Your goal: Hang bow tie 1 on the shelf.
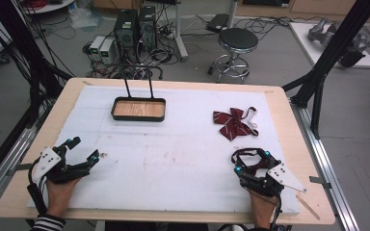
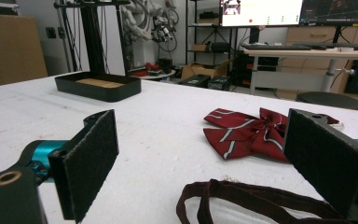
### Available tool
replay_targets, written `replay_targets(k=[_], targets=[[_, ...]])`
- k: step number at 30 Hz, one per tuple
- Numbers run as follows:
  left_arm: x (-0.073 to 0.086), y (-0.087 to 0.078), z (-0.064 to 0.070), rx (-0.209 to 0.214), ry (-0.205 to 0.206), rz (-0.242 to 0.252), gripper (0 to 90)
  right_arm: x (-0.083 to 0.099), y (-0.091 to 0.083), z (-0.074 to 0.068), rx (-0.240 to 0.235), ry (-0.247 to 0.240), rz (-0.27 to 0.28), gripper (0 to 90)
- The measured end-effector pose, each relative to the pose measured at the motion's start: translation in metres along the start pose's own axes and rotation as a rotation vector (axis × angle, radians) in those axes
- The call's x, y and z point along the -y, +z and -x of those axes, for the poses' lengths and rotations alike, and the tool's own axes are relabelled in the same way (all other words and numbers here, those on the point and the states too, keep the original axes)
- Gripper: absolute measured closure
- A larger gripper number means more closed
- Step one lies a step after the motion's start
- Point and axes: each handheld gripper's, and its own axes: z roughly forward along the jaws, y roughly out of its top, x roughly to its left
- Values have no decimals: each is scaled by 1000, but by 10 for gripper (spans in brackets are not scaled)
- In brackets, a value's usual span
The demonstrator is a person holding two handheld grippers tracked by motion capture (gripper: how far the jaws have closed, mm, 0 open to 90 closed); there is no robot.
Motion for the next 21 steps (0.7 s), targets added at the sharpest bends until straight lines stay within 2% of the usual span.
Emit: replay_targets(k=[21], targets=[[0,0,1,-4,10,7,143,0,0,0,-5,5,1,96]])
